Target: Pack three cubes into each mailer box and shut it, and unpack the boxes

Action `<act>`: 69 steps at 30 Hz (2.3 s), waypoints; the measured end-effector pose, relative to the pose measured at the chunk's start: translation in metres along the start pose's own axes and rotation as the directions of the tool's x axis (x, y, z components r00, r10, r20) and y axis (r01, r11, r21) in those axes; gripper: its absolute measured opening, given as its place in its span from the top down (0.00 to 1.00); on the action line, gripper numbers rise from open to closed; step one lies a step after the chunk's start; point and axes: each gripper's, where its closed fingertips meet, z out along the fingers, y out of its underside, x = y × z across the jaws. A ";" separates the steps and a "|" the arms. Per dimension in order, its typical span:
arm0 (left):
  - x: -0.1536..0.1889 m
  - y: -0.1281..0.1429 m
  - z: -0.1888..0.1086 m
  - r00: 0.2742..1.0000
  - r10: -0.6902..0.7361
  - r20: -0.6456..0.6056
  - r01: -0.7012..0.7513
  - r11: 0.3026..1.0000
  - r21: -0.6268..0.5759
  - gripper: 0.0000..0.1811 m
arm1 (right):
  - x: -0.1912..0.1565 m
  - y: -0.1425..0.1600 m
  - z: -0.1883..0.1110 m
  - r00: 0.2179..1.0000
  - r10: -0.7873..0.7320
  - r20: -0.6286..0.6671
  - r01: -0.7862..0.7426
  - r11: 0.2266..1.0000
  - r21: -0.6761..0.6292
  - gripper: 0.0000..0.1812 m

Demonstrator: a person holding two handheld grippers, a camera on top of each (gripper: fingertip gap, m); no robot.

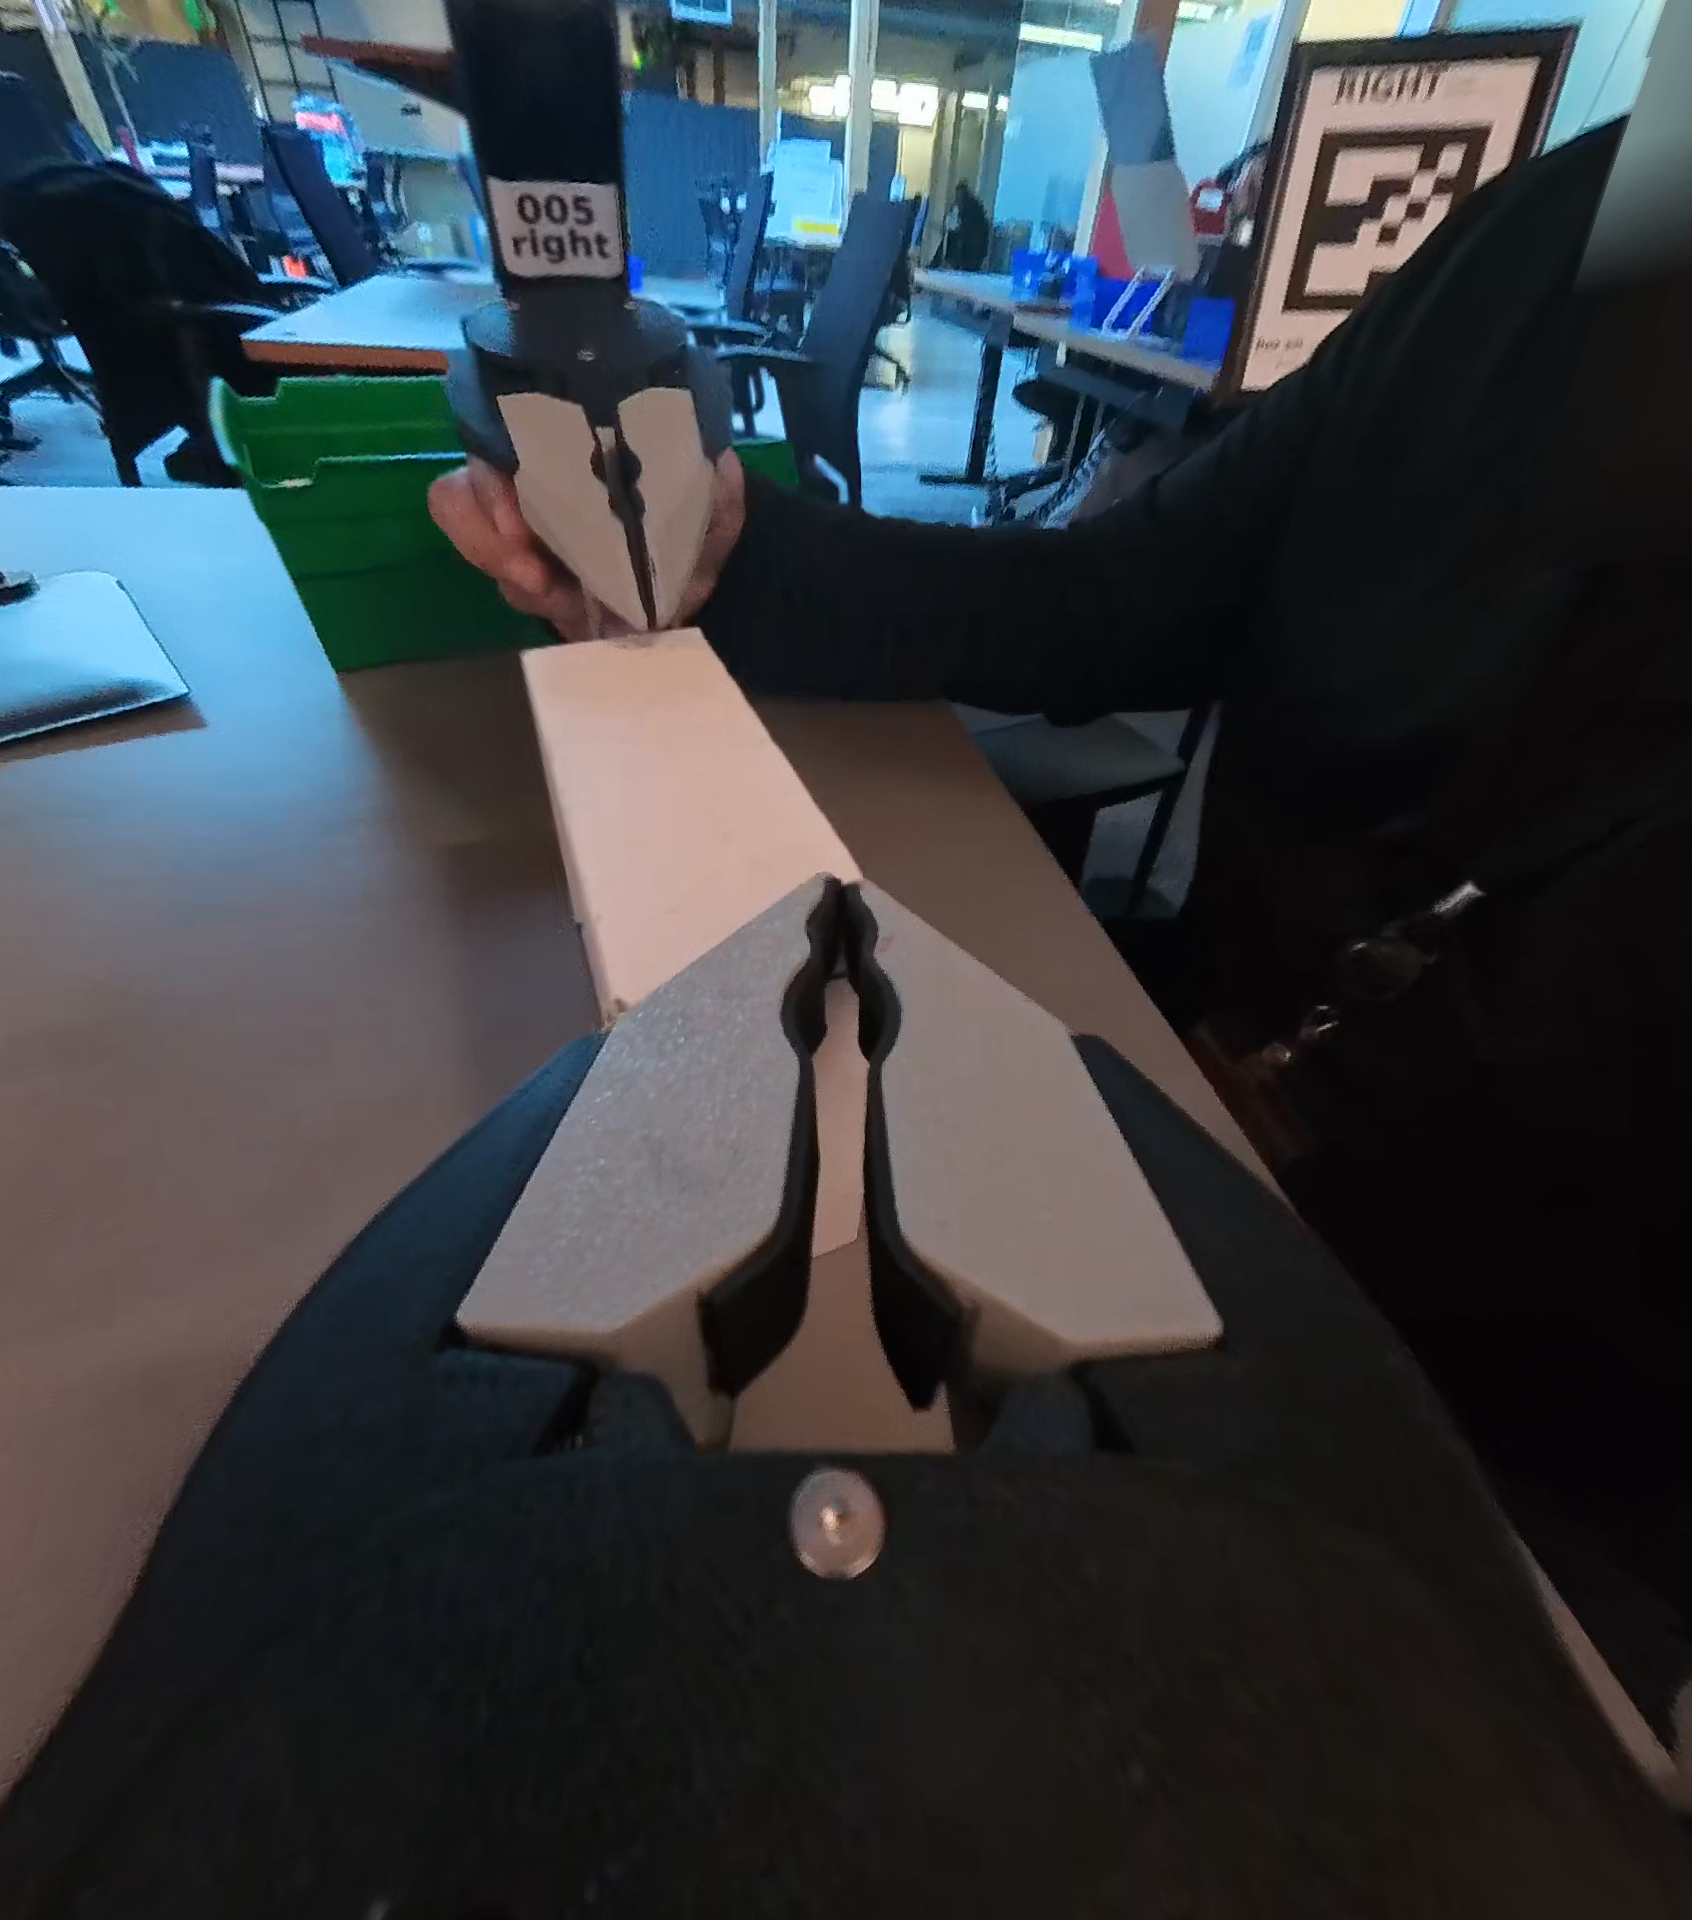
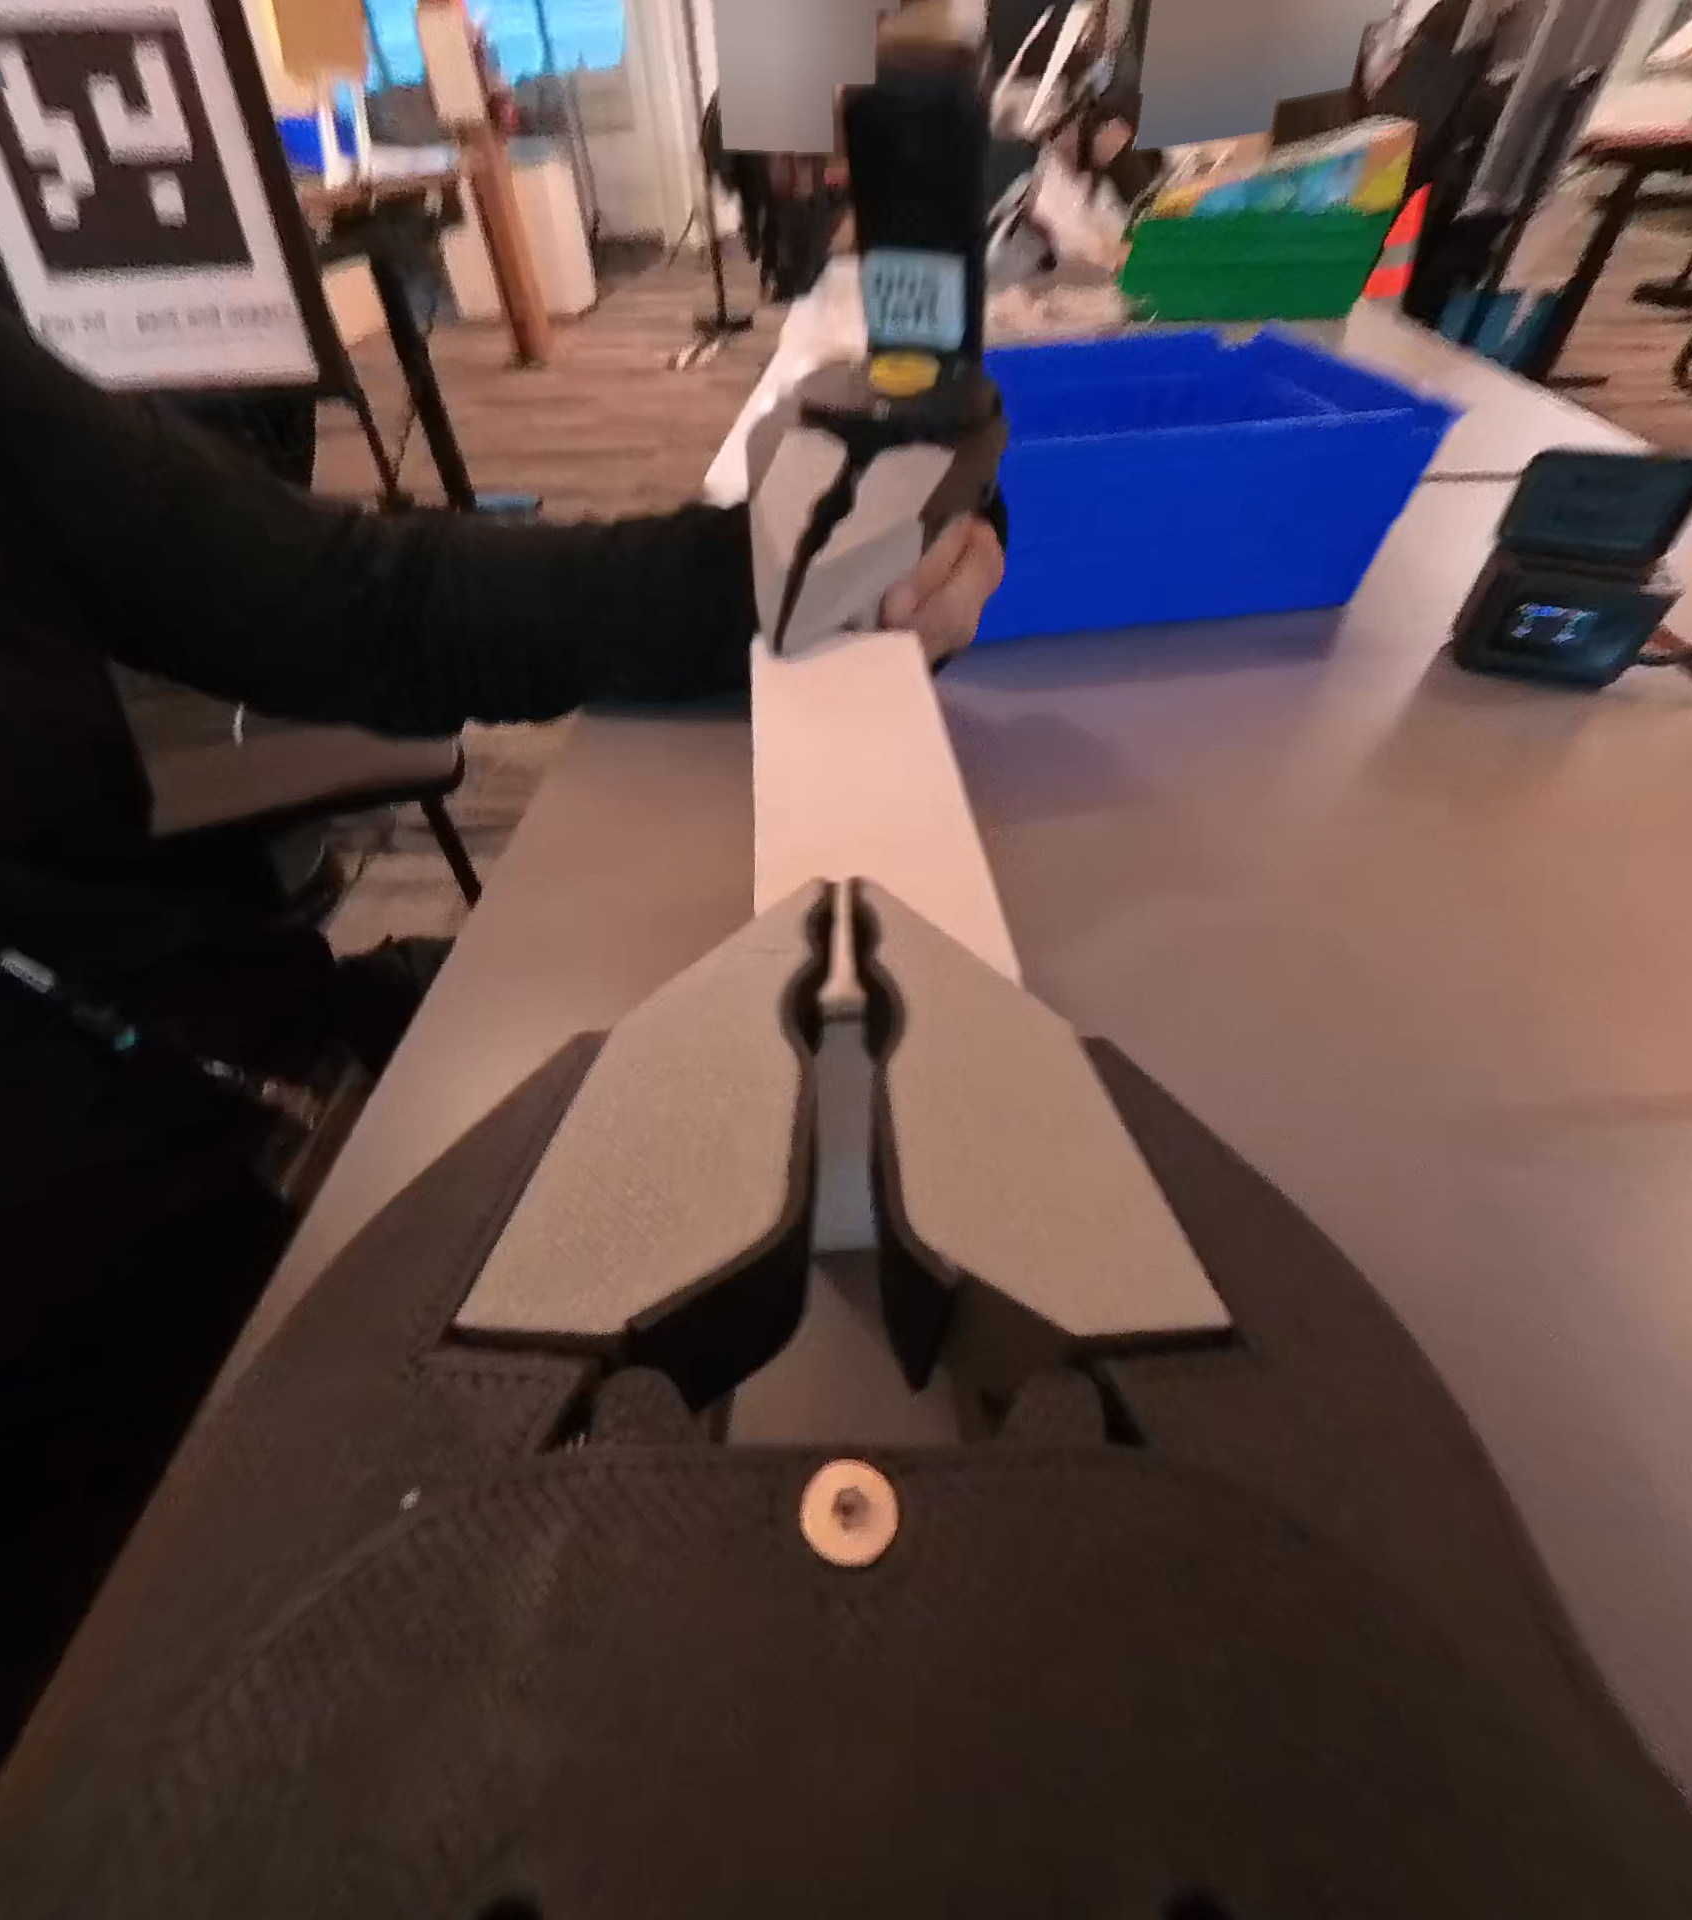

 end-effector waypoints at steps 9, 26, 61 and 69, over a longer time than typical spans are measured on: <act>-0.035 0.001 -0.015 0.981 -0.087 0.174 0.084 0.996 0.024 0.67 | 0.005 -0.051 0.016 0.961 -0.091 -0.260 0.057 0.989 -0.134 0.51; -0.099 0.004 -0.053 0.810 -0.041 0.585 0.031 0.999 0.027 0.71 | 0.007 0.042 0.078 0.957 -0.278 -0.084 0.075 0.514 -0.855 0.63; -0.133 0.050 -0.069 0.619 -0.045 0.784 0.163 0.984 -0.072 0.91 | -0.067 0.077 -0.387 0.373 -0.792 -0.484 -0.322 0.379 -0.868 0.63; -0.130 0.051 -0.068 0.623 -0.047 0.781 0.165 0.984 -0.072 0.91 | -0.082 0.093 -0.361 0.492 -0.694 -0.526 -0.306 0.428 -0.851 0.63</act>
